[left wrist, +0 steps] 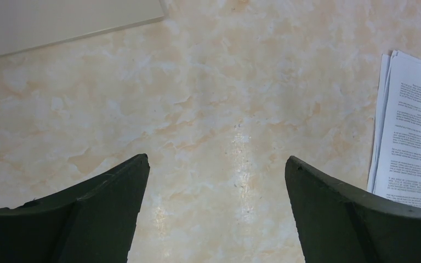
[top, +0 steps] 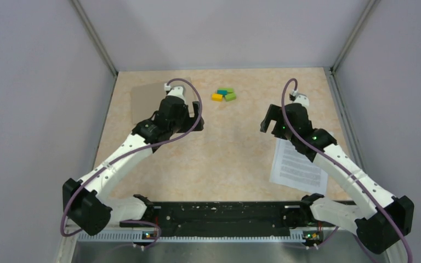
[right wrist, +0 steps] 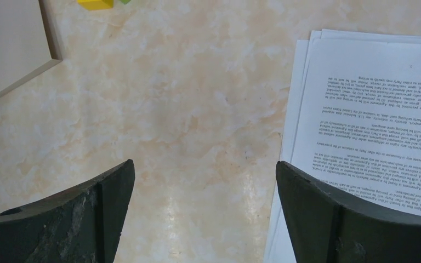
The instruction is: Put the files into the folder
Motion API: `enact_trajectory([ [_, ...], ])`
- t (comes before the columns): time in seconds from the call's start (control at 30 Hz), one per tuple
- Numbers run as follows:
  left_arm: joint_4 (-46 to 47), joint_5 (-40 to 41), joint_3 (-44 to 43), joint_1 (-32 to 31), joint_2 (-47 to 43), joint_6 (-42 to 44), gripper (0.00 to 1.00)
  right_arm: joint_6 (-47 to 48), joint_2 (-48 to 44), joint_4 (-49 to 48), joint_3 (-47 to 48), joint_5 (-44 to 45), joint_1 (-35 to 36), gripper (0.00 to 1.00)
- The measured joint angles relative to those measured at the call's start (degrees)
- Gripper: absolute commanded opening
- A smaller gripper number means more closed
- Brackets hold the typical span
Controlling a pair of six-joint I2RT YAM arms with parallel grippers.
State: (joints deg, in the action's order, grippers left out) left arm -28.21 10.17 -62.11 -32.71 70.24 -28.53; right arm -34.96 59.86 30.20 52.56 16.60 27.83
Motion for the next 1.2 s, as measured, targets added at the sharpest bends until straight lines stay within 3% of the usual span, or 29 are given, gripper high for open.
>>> enact_trajectory([
  [0.2,0.22,0.63,0.22,0.17,-1.09,-0.83,0.99,0.52,-0.09,-0.63,-0.26,-0.83,0.0,0.99],
  [0.37,0.02,1.57,-1.36,3.02,1.05,-4.15,0.99,0.79,3.89,-7.06,-0.83,-7.78,0.07,0.99],
  [0.57,-0.11,3.32,-5.55,6.95,5.53,-7.1,0.99,0.17,24.94,-20.41,4.07,-16.81,2.16,0.91],
  [0.83,-2.51,3.85,-4.87,12.66,3.89,-7.04,0.99,-2.19,50.31,-33.57,21.77,-26.53,3.8,0.66],
  [1.03,-4.04,3.74,-3.23,15.5,0.85,-5.44,0.99,-5.44,64.96,-38.36,36.5,-31.43,3.85,0.48],
  [1.2,-4.87,2.8,-1.68,16.09,-0.87,-4.57,0.99,-7.87,75.1,-38.62,47.15,-33.66,4.02,0.44],
])
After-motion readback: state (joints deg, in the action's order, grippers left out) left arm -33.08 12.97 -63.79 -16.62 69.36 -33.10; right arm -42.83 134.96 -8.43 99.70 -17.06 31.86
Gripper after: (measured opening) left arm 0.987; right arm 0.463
